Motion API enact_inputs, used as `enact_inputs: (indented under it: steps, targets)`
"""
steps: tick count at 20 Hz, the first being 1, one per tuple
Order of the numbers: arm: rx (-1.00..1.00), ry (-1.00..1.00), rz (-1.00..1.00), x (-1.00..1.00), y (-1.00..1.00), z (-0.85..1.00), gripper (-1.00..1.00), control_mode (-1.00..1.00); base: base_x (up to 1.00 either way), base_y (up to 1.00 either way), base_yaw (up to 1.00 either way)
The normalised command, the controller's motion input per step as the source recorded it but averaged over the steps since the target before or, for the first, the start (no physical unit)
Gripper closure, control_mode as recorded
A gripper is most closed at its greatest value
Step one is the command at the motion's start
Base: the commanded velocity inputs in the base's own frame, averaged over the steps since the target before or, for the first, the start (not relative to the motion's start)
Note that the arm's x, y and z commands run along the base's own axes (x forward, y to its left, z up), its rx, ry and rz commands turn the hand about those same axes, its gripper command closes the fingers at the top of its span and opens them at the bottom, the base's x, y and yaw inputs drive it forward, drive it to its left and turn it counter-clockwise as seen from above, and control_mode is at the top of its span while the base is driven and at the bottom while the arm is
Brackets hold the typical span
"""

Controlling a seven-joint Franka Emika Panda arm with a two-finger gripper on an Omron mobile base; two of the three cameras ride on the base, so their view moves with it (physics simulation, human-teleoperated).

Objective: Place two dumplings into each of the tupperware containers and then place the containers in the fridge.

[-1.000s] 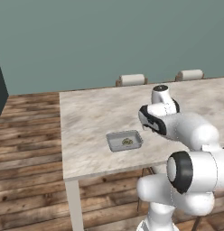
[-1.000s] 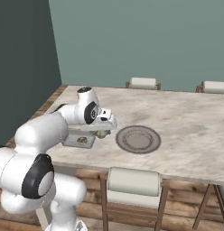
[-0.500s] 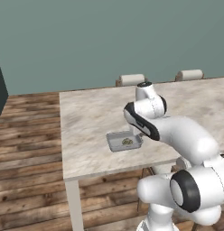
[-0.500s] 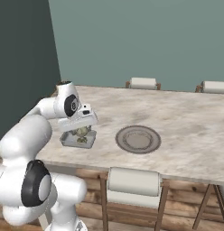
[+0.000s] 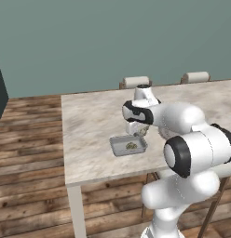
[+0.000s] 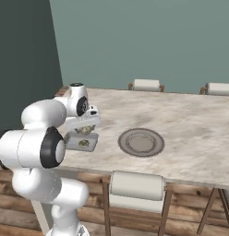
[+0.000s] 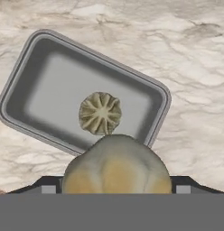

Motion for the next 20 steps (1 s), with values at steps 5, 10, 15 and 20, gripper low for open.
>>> enact_inputs:
  steps: [5, 10, 15, 20]
  targets:
    - [0.04, 0.02, 0.0, 0.17, 0.35, -0.49, 1.0, -1.0, 0.0, 0.0, 0.0]
    - [0.0, 0.1, 0.0, 0.37, 0.24, -0.35, 1.0, -1.0, 0.0, 0.0, 0.0]
    - [0.0, 0.1, 0.0, 0.57, 0.16, -0.32, 1.0, -1.0, 0.0, 0.0, 0.0]
    - [0.0, 0.09, -0.04, 0.15, 0.21, -0.29, 1.0, -1.0, 0.0, 0.0, 0.0]
